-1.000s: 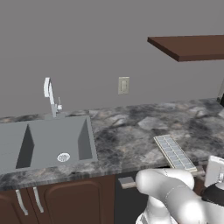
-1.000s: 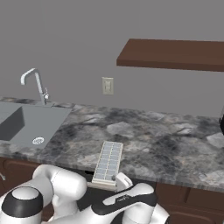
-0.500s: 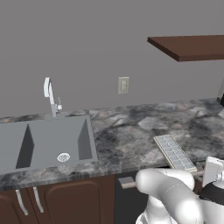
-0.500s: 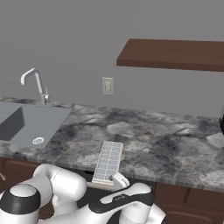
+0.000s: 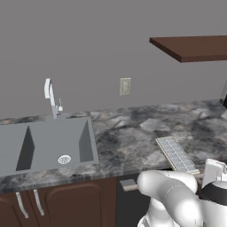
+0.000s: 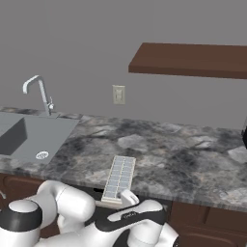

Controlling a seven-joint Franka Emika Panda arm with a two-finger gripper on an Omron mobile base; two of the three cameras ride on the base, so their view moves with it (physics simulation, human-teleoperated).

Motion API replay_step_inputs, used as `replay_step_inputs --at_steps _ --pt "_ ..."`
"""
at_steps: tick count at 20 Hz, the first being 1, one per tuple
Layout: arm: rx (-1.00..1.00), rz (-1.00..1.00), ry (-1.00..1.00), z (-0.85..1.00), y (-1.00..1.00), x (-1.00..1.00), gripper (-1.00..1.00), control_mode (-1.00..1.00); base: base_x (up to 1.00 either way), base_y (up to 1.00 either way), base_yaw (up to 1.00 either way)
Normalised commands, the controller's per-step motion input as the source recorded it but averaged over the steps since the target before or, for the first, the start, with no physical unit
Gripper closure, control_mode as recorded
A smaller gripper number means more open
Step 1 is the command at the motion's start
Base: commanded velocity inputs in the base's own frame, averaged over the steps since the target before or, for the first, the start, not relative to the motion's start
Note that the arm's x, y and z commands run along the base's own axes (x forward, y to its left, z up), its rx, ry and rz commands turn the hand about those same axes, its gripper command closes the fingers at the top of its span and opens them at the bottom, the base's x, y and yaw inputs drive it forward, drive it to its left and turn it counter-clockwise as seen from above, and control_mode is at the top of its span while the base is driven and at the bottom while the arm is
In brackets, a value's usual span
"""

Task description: The ice cube tray has been filled with water. Take the tray and place it in the freezer to make ice. Close the freezer door after placing the tray.

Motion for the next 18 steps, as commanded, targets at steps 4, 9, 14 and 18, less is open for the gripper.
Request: replay_step_inputs --at_steps 4,9,14,18 --pt "0.0 0.0 0.0 0.0 0.07 0.04 -1.0 -1.0 0.0 0.0 0.0" --pt "0.0 0.0 -0.03 0.0 0.0 0.0 -1.0 -1.0 0.0 0.0 0.0" --pt "0.0 0.0 -0.14 -0.01 0.0 0.0 -1.0 -1.0 0.0 0.0 0.0" --pt "0.0 0.0 -0.16 -0.01 0.0 0.0 -1.0 -1.0 0.0 0.0 0.0"
